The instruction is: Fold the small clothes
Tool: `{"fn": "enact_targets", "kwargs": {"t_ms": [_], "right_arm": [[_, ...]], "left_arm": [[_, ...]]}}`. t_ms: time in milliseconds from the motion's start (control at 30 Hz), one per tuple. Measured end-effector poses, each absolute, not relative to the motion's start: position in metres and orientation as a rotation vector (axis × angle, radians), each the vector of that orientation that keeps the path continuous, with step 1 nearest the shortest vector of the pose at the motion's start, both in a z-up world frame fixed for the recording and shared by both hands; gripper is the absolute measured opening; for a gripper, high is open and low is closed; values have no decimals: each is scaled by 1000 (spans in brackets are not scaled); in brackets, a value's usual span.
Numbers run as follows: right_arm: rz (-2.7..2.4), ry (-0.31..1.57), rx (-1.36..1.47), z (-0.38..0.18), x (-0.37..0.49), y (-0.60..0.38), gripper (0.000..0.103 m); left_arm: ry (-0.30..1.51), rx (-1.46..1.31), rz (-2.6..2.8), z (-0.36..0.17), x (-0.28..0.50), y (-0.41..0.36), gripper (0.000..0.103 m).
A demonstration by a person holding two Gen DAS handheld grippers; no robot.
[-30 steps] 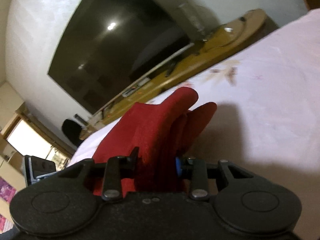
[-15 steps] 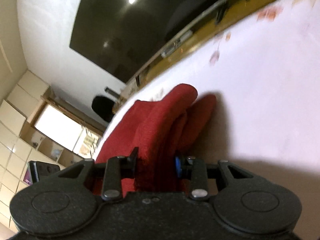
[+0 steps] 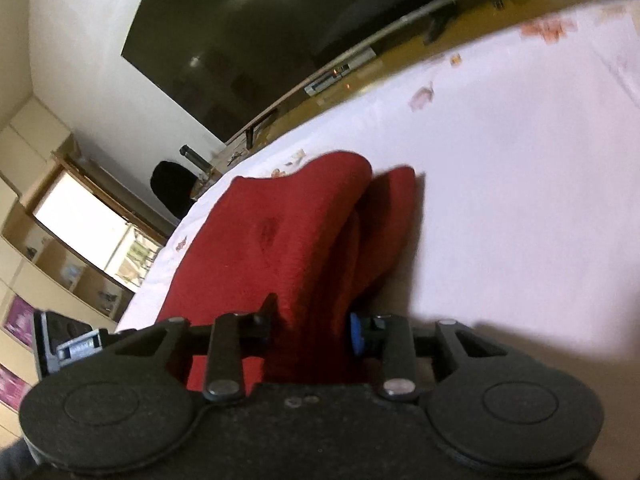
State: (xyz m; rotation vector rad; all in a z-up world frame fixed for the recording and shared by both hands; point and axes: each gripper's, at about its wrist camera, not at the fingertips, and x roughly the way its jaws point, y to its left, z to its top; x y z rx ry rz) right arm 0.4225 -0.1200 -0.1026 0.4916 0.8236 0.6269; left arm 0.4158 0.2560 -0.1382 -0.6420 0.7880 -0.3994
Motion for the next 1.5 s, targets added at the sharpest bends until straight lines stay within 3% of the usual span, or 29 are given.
{"fn": "enact_targets", "kwargs": {"t_ms": [67,267,633,767,967,1067,1133,1167,1333,1500], "right_arm": [[625,806,471,-101,414,-124,31],[611,797,625,-110,432,-142,44],[581,763,708,-121,451,-146,45],[547,657,726,-103,435,-164,45],[559,760,750,-110,485,-150,46],[534,810,712,-120,493,-140,41],[547,805,708,-122,491,-136,25],[557,768,687,-117,484,-134,9],[447,566,373,-83,445,-112,8],[325,650,276,-115,453,-101,8]], "left_arm": [[792,-627,-406,-137,418,252,69],[793,-632,-408,-130,428,260,70],[796,-680,-403,-137,454,260,70],[766,-693,-415,-132,453,268,70],[789,-720,-391,-136,462,270,70],[798,-710,-386,-137,465,268,70],[798,-701,-381,-137,467,267,70],[800,-690,-378,-136,469,266,70],[817,-516,-314,-125,476,243,70],[823,-395,-278,-119,481,227,80]]}}
